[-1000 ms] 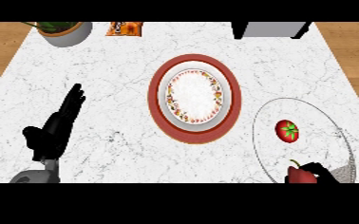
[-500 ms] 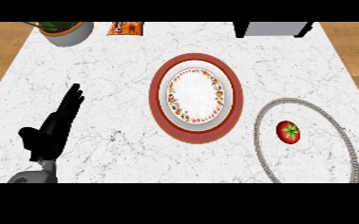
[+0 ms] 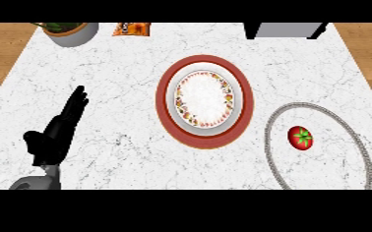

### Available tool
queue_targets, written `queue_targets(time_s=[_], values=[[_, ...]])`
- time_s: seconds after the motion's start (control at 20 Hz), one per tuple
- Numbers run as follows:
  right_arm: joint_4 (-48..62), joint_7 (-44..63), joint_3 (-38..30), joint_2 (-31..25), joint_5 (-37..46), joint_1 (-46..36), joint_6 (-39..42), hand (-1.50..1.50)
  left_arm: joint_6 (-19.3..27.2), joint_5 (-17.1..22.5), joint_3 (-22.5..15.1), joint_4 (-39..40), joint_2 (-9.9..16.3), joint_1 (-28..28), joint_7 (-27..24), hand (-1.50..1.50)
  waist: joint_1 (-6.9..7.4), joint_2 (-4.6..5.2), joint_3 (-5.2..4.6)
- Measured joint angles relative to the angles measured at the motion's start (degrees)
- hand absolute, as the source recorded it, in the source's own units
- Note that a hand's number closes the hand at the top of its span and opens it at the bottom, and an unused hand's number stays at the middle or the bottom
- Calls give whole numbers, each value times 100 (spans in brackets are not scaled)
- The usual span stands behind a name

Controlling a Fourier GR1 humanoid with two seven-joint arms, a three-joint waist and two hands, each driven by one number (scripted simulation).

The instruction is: Pick the bell pepper from the placemat and place it in the plate

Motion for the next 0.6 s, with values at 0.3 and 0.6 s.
queue_targets(time_s=[0.3, 0.6], values=[[273, 864, 308, 120, 251, -1615, 930, 150, -75, -20, 58, 175, -58, -177, -4, 0, 49, 20, 3], [865, 1607, 108, 144, -257, -3343, 1818, 150, -125, -49, 102, 84, -81, -127, 15, 0, 86, 23, 6]])
